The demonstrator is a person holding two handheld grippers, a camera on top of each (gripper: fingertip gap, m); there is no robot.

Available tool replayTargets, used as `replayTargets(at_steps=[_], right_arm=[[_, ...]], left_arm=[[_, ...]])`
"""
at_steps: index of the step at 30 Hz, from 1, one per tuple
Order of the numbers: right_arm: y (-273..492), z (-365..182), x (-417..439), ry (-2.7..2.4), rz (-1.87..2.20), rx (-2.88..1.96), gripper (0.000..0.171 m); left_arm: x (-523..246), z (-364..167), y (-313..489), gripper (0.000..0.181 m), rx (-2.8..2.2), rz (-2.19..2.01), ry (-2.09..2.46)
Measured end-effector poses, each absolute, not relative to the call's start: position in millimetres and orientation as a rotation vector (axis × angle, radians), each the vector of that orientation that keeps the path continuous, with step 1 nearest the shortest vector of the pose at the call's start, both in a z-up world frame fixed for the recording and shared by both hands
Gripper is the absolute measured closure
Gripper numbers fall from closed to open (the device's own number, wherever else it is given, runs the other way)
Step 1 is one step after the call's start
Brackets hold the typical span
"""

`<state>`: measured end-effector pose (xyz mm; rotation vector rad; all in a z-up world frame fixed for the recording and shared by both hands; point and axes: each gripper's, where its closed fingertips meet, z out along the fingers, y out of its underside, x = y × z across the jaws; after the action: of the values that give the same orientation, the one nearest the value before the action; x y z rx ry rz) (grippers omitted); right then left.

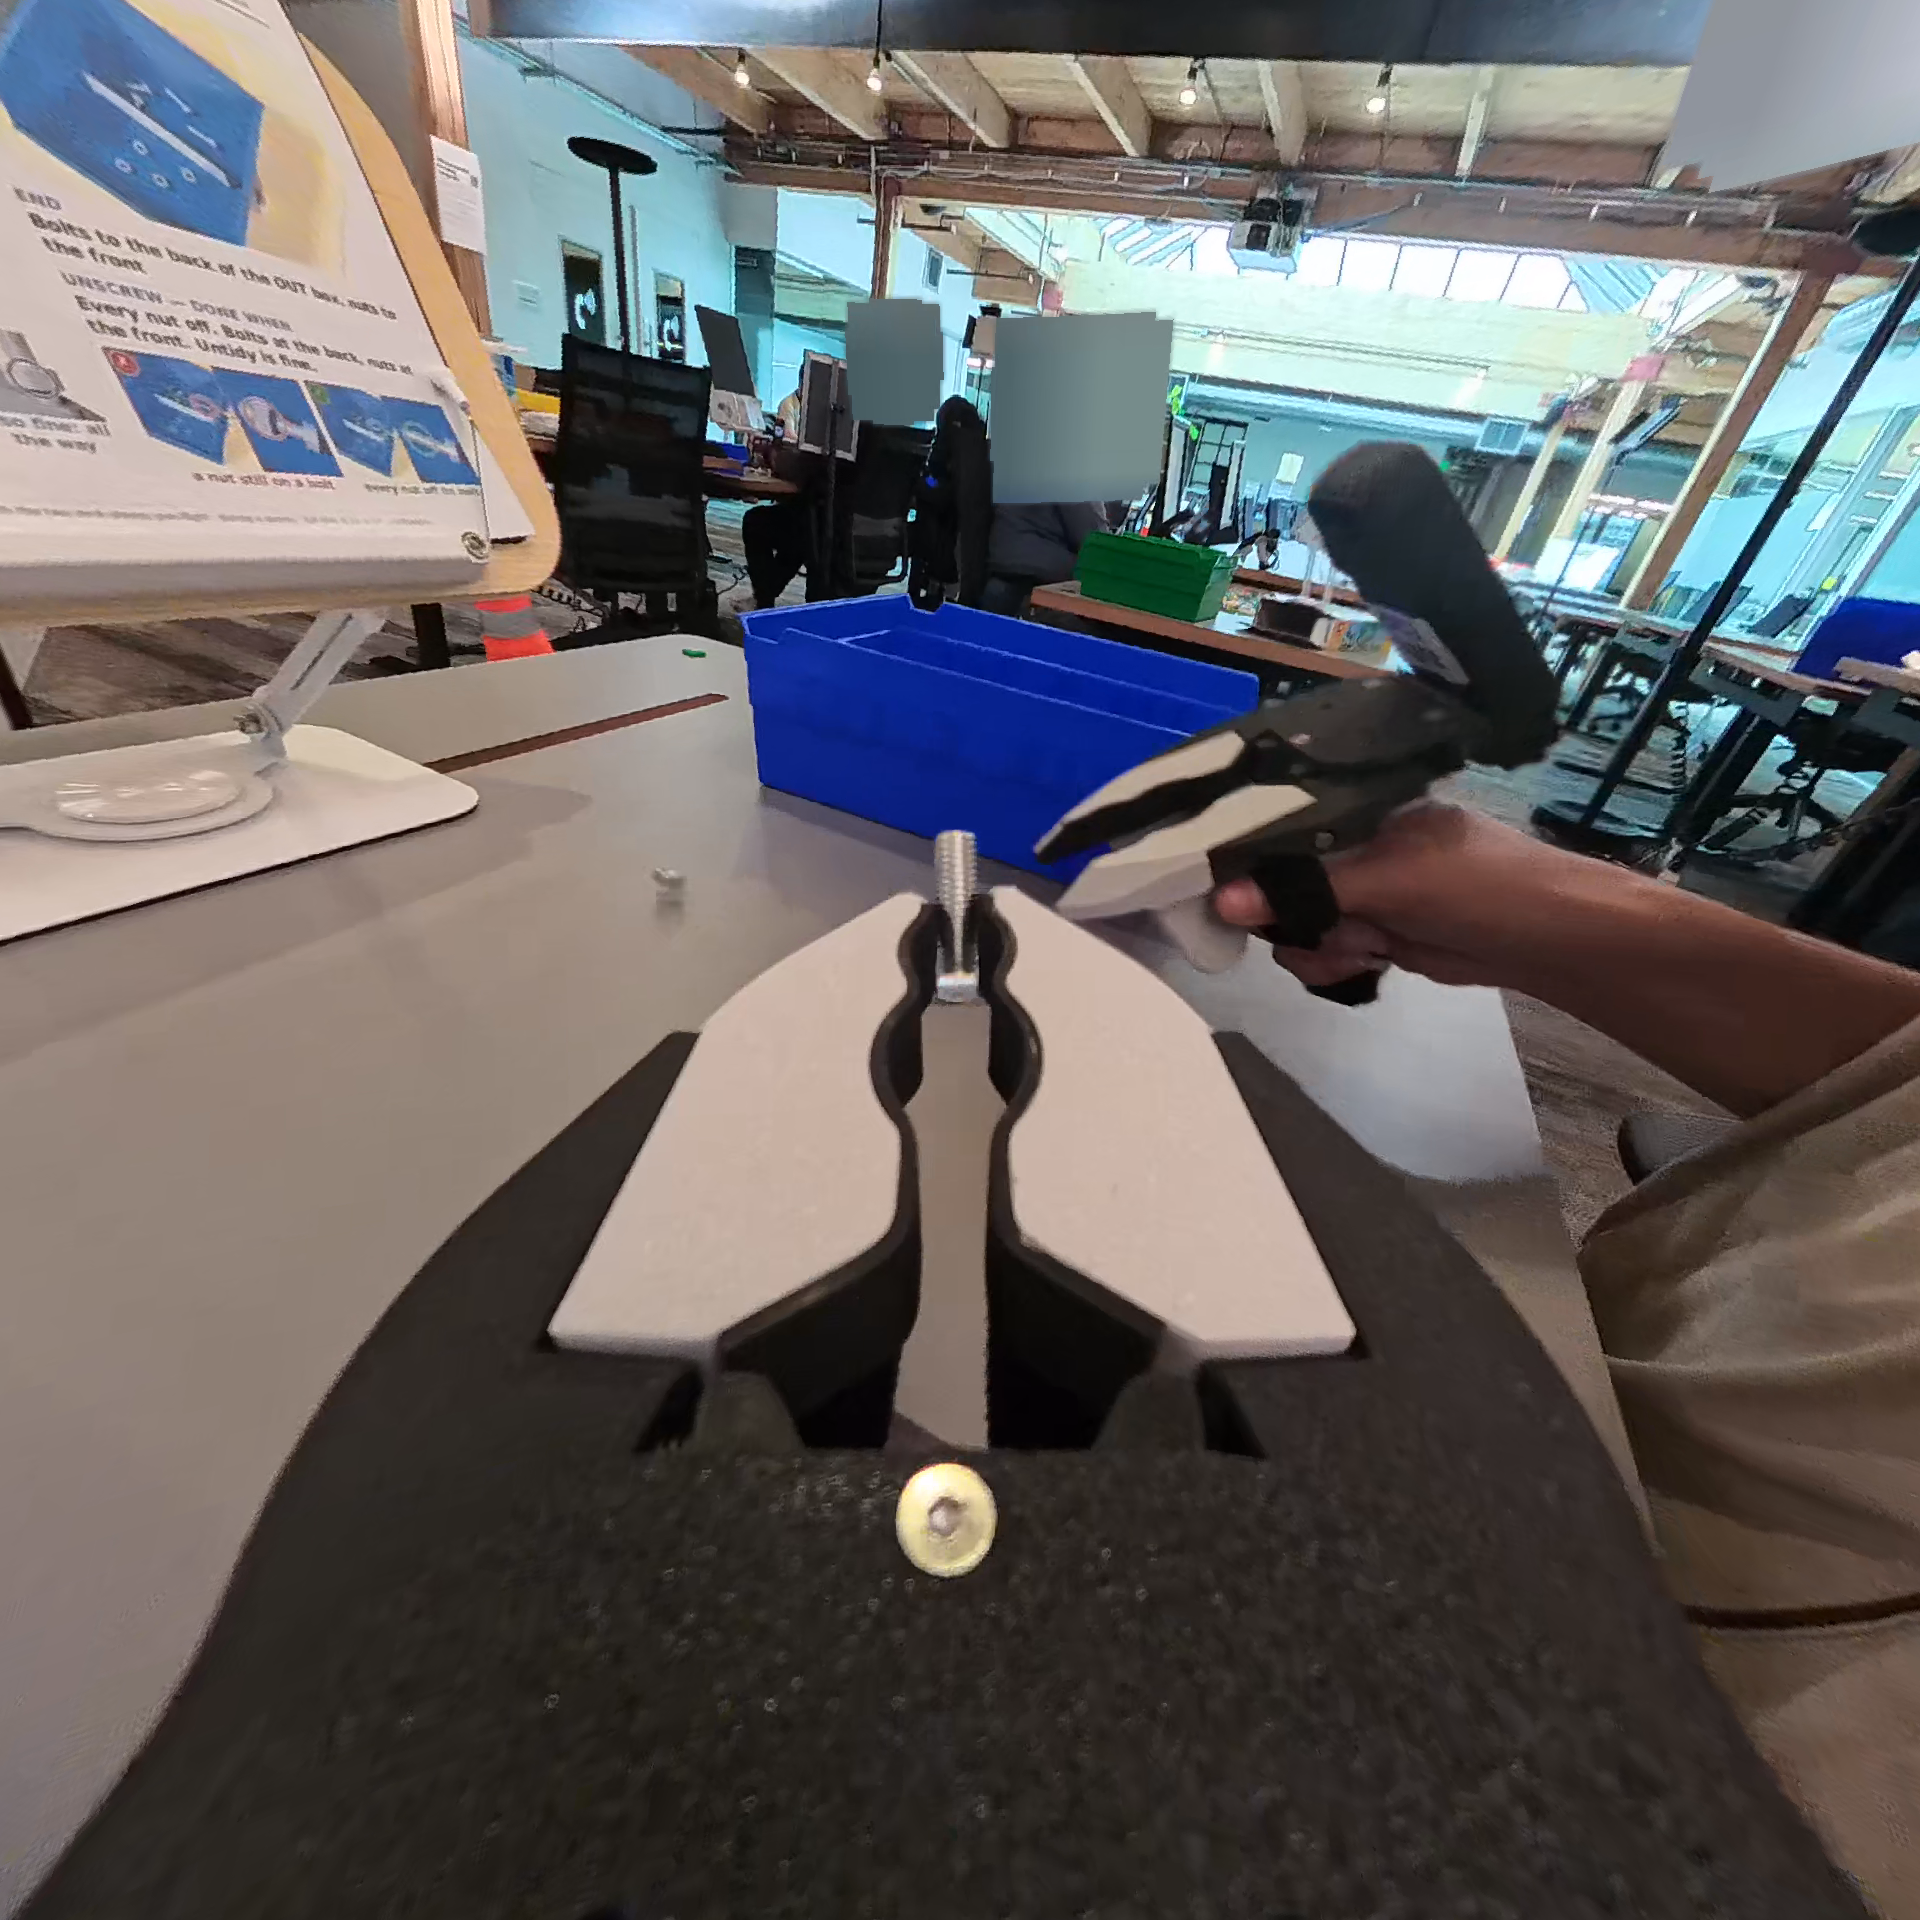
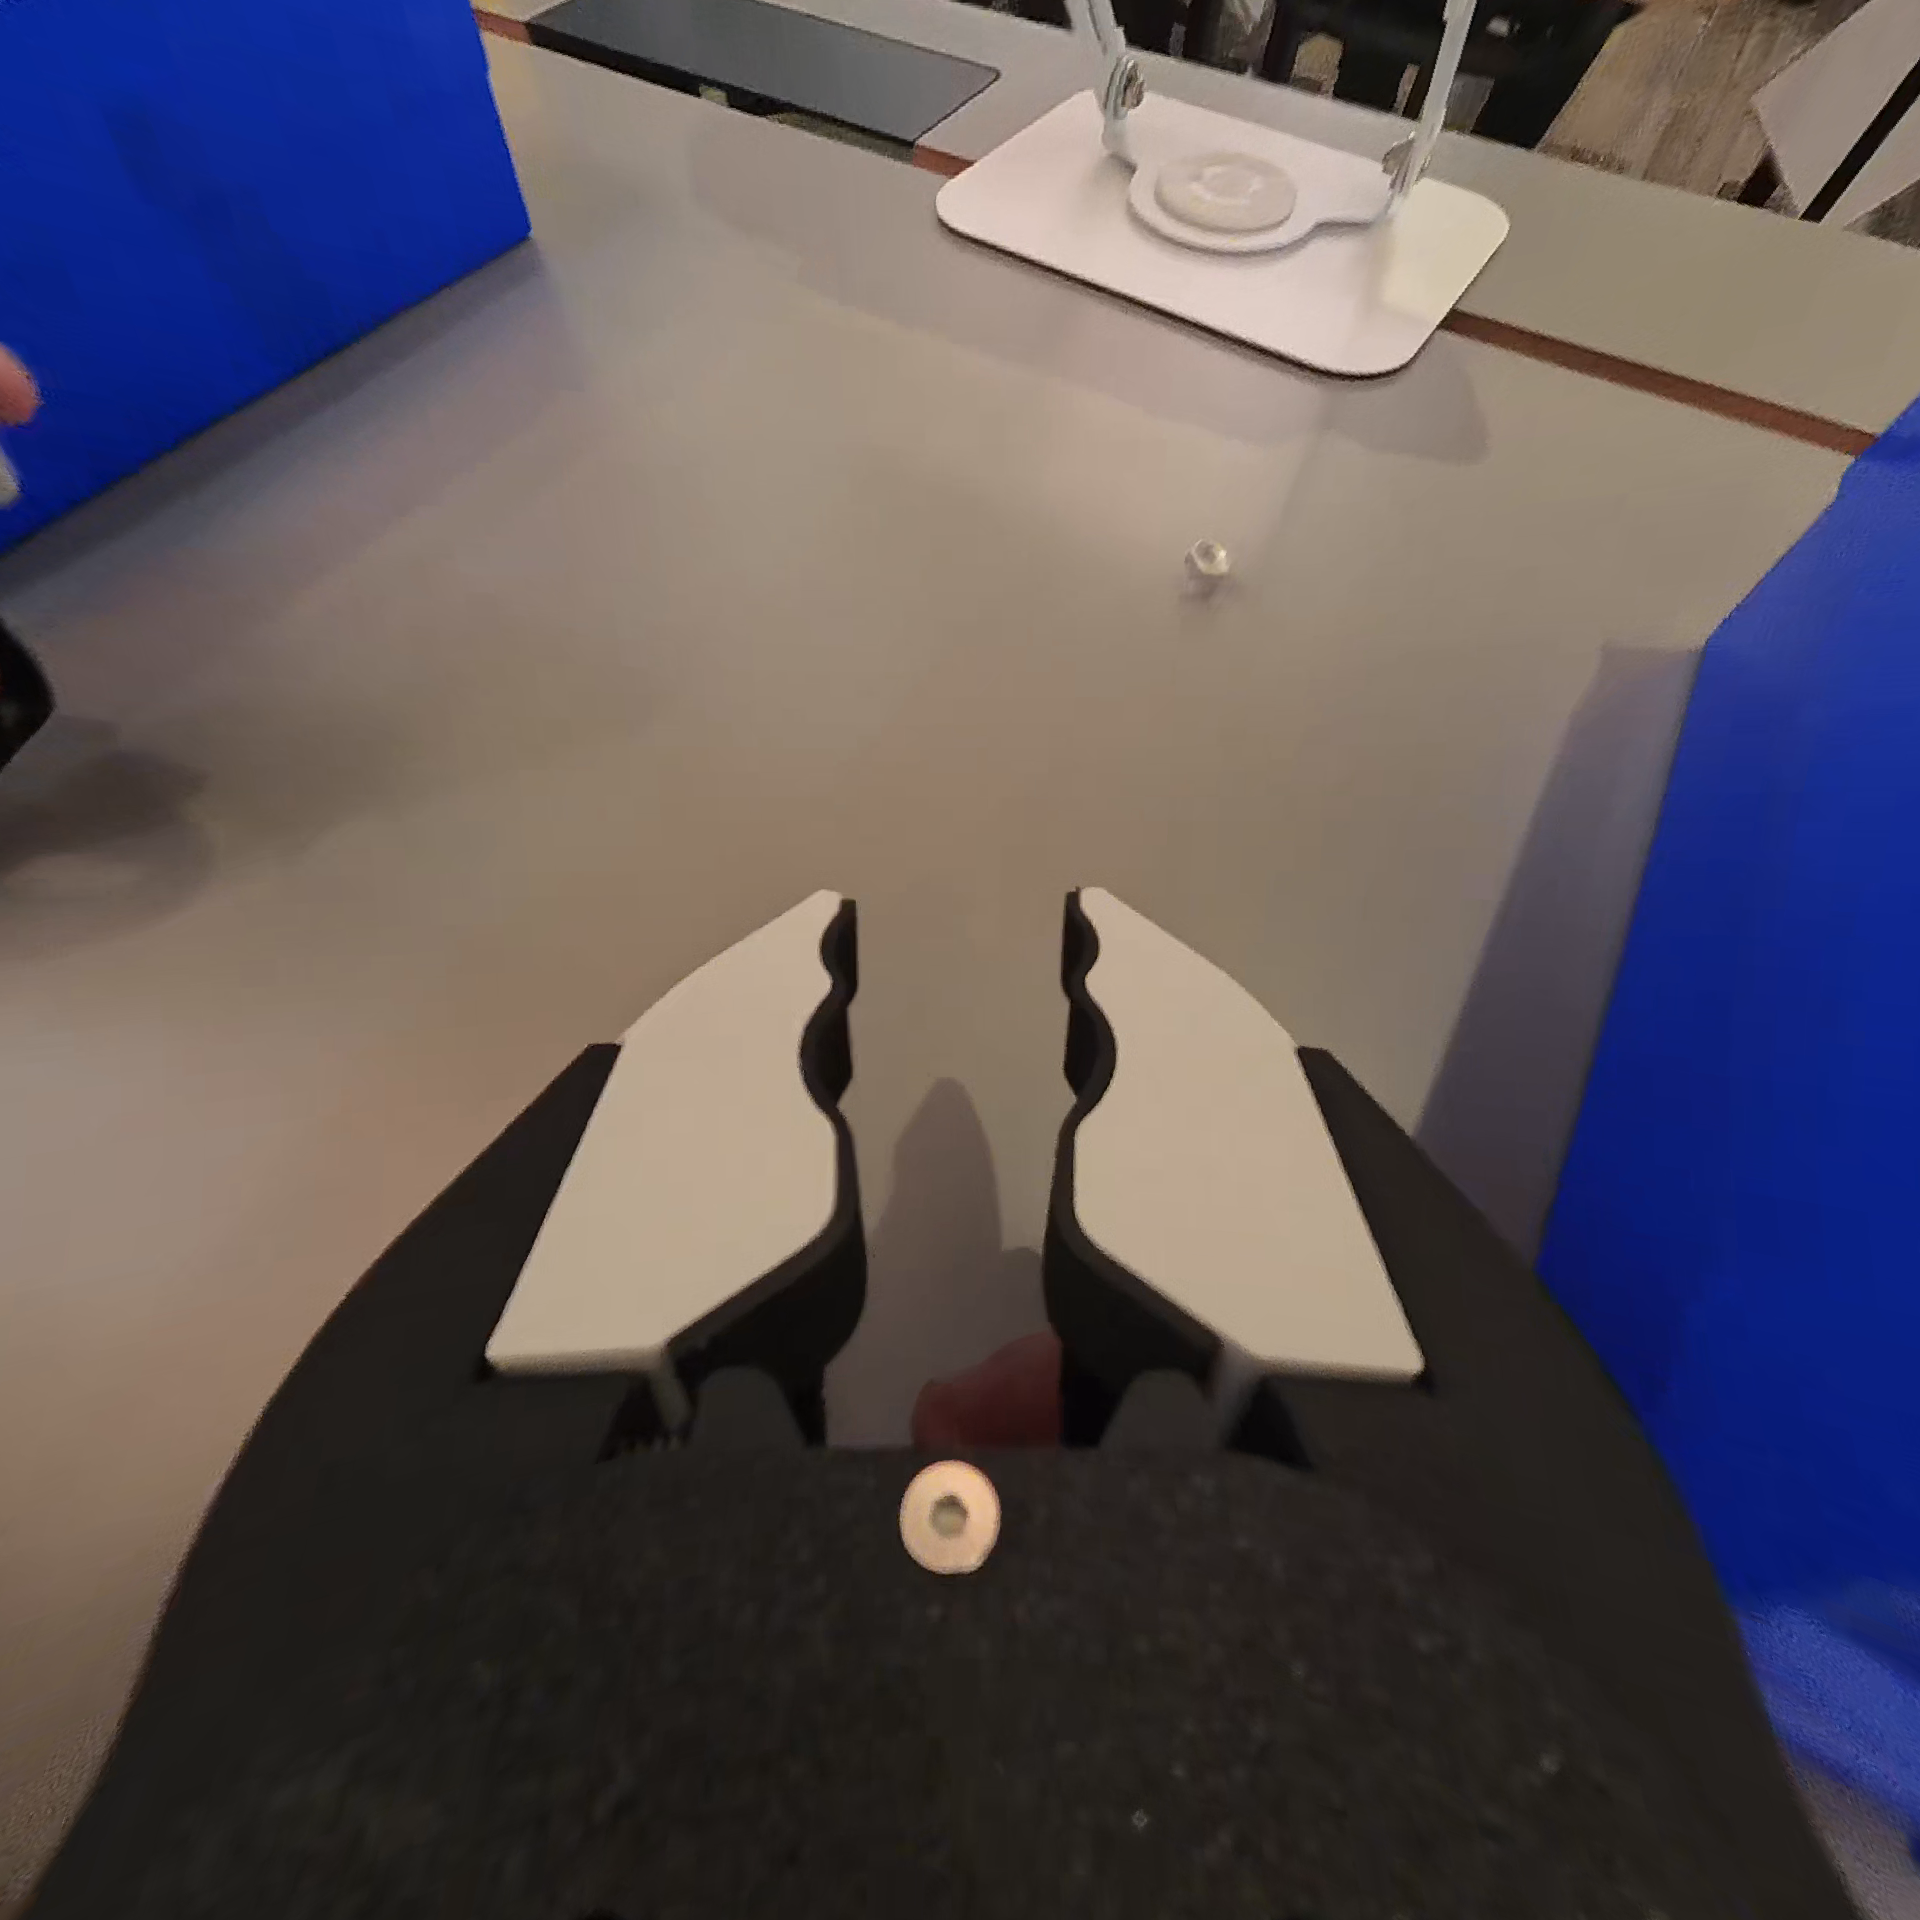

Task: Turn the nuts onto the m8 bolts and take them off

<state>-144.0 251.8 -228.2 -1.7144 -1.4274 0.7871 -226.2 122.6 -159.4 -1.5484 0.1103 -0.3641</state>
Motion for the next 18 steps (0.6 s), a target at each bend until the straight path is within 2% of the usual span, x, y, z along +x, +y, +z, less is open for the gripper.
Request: replayTargets(at_steps=[8,11,18], right_arm=[[330.8,-247.2,-235.7,-1.57,0.556,-1.759,0.111],[346.7,-256.8,-269.4,-1.63,0.55,-1.78,0.112],[355.2,-276.2,-301.7,-1.727,0.534,-1.809,0.127]], left_arm=[[-225.2,-162.3,119.8,0.174,-1.56,-0.33,0.121],[-224.8,-161.3,119.8,0.174,-1.557,-0.32,0.129],[-225.2,-158.1,118.8,0.174,-1.545,-0.348,0.124]])
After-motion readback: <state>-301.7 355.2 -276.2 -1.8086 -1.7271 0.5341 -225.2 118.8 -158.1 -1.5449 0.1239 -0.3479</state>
